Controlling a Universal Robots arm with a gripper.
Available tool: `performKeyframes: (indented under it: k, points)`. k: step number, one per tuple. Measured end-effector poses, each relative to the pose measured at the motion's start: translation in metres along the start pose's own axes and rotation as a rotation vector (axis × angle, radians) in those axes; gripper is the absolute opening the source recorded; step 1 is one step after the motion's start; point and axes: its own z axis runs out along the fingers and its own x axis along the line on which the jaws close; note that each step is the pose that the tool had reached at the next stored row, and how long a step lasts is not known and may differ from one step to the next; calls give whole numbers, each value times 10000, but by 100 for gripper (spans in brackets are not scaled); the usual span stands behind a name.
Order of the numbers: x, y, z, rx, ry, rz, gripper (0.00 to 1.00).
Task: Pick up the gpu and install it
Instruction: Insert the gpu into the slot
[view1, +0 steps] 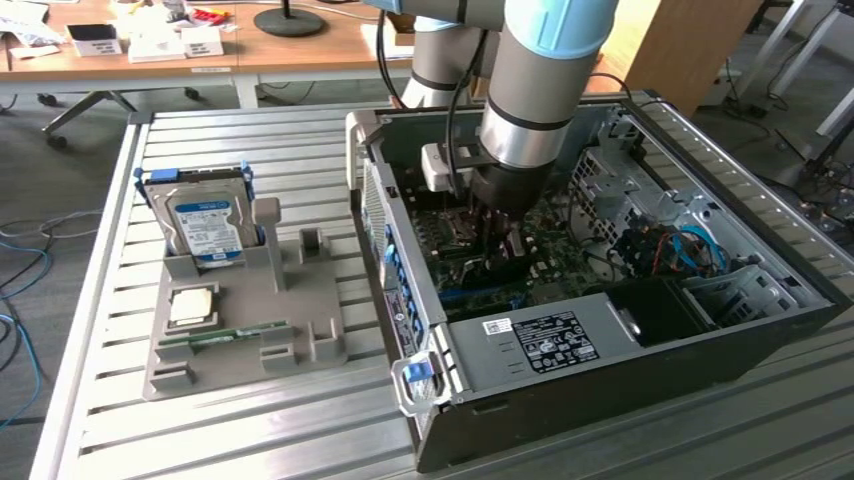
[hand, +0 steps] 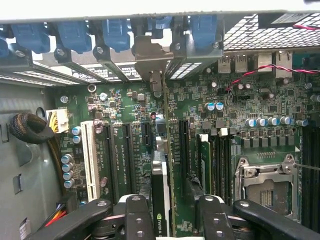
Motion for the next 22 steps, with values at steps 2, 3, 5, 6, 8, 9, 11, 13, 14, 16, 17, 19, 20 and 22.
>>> performKeyframes:
  k: [2,3,5,6,8,9,11,13,14,16,17,19,20,22]
  points:
    - [0,0,0,0,0,0,41]
    - [0,0,0,0,2,0,40]
    - [1,0,-2,-2,9,-1,28]
    - [1,0,-1,-2,5,-1,28]
    - [0,0,-1,-1,2,0,27]
    - [0,0,-1,-1,2,0,27]
    - [0,0,0,0,0,0,27]
    - [0,0,0,0,1,0,27]
    - [0,0,0,0,0,0,27]
    - [0,0,0,0,1,0,27]
    - [0,0,0,0,0,0,27]
    - [0,1,0,1,1,-1,27]
    - [0,2,0,1,0,-1,27]
    - [0,5,0,2,0,-2,27]
